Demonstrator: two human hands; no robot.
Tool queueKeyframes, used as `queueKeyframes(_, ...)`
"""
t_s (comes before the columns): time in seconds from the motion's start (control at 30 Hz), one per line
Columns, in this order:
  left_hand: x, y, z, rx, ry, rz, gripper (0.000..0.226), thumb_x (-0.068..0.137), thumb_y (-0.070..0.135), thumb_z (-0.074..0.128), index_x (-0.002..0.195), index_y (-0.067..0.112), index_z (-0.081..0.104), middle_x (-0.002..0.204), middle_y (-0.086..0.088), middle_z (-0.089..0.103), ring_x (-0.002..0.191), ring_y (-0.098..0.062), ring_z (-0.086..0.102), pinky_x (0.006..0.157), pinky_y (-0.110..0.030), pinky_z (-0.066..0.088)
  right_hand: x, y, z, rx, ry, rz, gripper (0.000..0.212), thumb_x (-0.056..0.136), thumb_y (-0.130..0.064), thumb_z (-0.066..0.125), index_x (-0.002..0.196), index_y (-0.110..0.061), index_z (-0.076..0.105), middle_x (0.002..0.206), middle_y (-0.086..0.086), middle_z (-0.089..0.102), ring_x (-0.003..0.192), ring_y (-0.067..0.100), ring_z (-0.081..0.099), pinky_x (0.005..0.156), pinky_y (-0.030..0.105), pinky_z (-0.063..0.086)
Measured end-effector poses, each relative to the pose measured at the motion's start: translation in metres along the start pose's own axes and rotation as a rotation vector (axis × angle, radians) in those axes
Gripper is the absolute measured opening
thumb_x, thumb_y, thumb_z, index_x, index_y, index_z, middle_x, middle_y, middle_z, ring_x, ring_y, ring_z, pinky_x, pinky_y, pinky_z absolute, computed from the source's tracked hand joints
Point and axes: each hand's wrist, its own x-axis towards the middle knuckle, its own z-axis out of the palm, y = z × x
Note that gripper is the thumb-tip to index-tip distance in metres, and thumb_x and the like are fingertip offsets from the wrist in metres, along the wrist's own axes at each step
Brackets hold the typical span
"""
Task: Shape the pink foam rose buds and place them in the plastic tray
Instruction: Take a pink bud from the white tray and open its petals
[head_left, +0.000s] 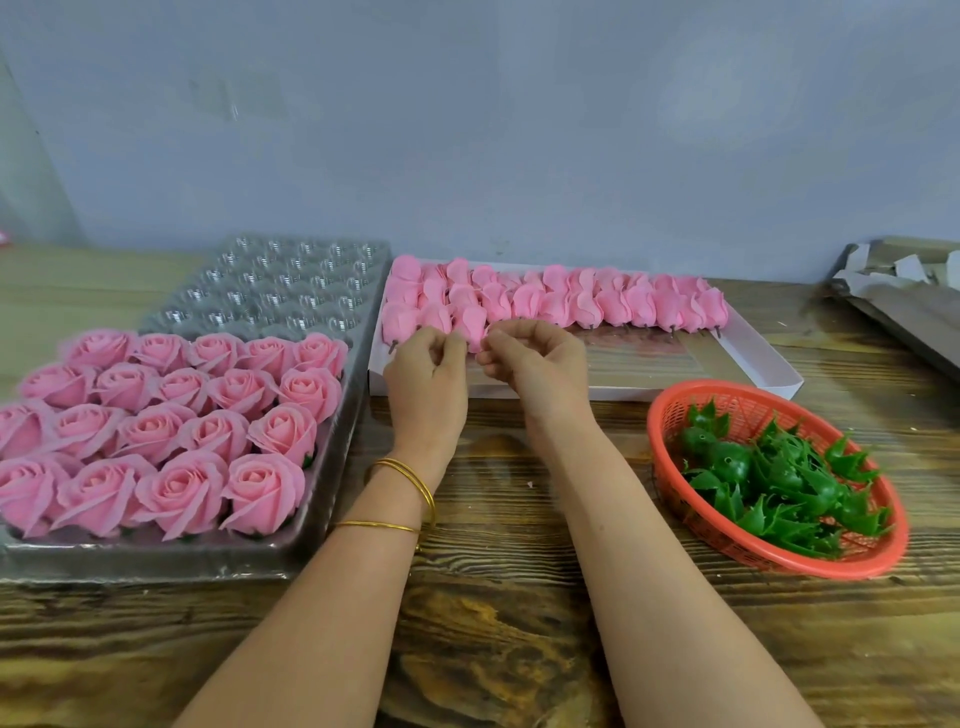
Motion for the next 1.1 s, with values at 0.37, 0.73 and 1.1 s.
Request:
queueKeyframes(0.37, 0.002, -0.006, 0.002, -0.099, 0.065, -0.023, 0.027, 0.089, 0.006, 0.055, 0.065, -0.004, 0.053, 0.053, 0.005, 0.038, 0.049, -0.003, 0.033, 0.048, -0.016, 0.029, 0.065, 0.001, 0.011, -0.597, 0.106, 0.199, 0.029, 0.084, -0.030, 0.065, 0.093, -0.011, 0.046, 0.084, 0.007, 0.056, 0.078, 0.022, 0.063, 0.061, 0.027, 0.048)
queueKeyframes(0.73, 0.004, -0.008, 0.003, -0.132, 0.069, -0.019, 0.039, 0.090, 0.007, 0.055, 0.055, 0.018, 0.042, 0.050, 0.009, 0.035, 0.046, 0.000, 0.036, 0.047, -0.012, 0.030, 0.087, 0.016, 0.030, -0.700, 0.090, 0.279, 0.030, 0.073, -0.035, 0.067, 0.076, -0.015, 0.045, 0.071, 0.002, 0.056, 0.062, 0.016, 0.054, 0.048, 0.025, 0.039)
queueKeyframes(1.1, 0.005, -0.009, 0.006, -0.175, 0.065, -0.008, 0.041, 0.091, 0.008, 0.057, 0.054, 0.021, 0.043, 0.050, 0.012, 0.037, 0.047, 0.002, 0.039, 0.048, -0.011, 0.031, 0.093, 0.034, 0.033, -0.782, 0.094, 0.128, 0.023, 0.073, -0.028, 0.064, 0.074, -0.016, 0.045, 0.073, 0.004, 0.057, 0.073, 0.024, 0.063, 0.058, 0.029, 0.050)
